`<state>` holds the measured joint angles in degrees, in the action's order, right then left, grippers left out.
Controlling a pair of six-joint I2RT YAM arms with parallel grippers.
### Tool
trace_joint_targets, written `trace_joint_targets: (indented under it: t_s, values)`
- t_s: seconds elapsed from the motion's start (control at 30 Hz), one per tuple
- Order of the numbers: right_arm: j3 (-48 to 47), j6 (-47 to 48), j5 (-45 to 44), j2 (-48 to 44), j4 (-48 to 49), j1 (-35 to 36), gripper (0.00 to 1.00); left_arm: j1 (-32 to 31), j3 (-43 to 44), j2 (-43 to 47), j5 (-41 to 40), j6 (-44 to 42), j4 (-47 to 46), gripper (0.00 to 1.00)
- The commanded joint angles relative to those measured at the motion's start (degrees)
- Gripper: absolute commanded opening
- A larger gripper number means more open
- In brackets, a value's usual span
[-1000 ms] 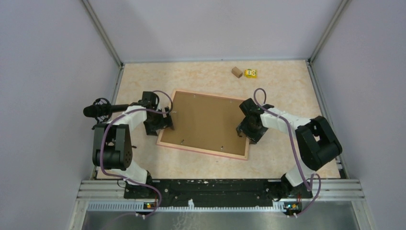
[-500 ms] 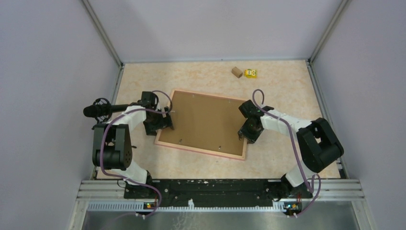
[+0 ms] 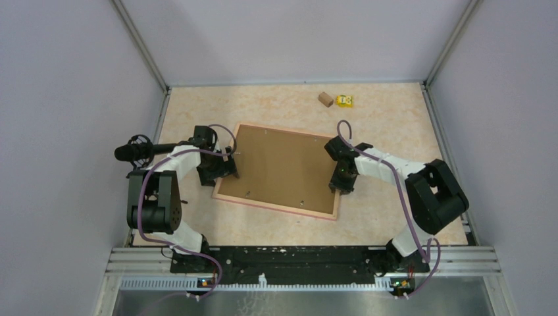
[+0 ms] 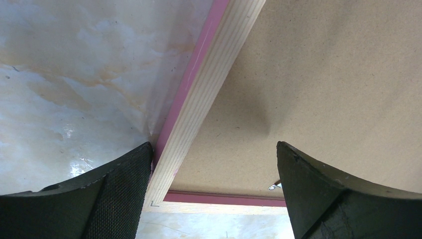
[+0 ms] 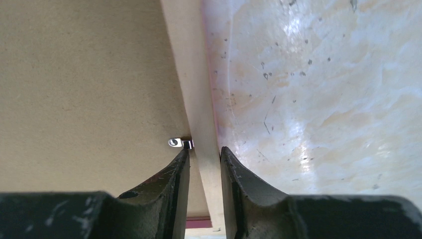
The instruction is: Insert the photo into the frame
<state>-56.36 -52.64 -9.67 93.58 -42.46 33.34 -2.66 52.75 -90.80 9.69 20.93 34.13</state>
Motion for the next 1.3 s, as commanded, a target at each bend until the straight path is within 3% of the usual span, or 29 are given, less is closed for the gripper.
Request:
trace_joint_targets:
  t_s: [0.0, 0.1, 0.2, 0.27, 0.4, 0.63, 0.77, 1.1, 1.27]
  values:
    - [-2.69, 13.56, -11.08, 4.69, 0.95, 0.11, 0.05, 0.32, -0.72, -0.89, 1.77, 0.08, -1.11, 0.97]
    - [-2.74, 17.0, -8.15, 2.33, 4.05, 0.14, 0.12, 0.32, -0.93, -0.86, 1.86, -0.01, -1.09, 0.97]
    - [-0.03, 18.8, -5.25, -3.14, 8.33, 0.09, 0.41, 0.32, -1.06, -0.94, 2.27, -0.1, -1.18, 0.98]
    - [1.61, 20.0, -1.74, -6.16, 11.41, -0.7, 0.54, 0.37, -0.99, -1.18, 2.78, -0.01, -1.17, 0.98]
    - [2.75, 20.82, 7.34, -6.94, 15.85, -3.95, 0.63, 0.24, -1.51, -1.57, 4.41, -0.01, -1.3, 0.98]
    - [-0.82, 20.76, 8.9, -2.99, 16.6, -5.36, 0.66, 0.35, -4.98, -1.92, 8.36, 1.86, -2.92, 0.98]
    - [-3.15, 16.85, 2.31, -1.01, 10.32, -4.87, 0.61, 0.35, -4.88, -3.22, 9.45, 1.79, -2.88, 0.98]
    - [4.2, 12.69, 1.05, -4.16, 10.43, -2.54, 0.41, 0.52, -4.59, -3.59, 8.84, 1.33, -3.06, 0.98]
    - [4.76, 13.48, -0.5, -4.39, 8.52, -1.71, 0.41, 0.74, -4.66, -3.13, 8.99, 1.31, -3.28, 0.98]
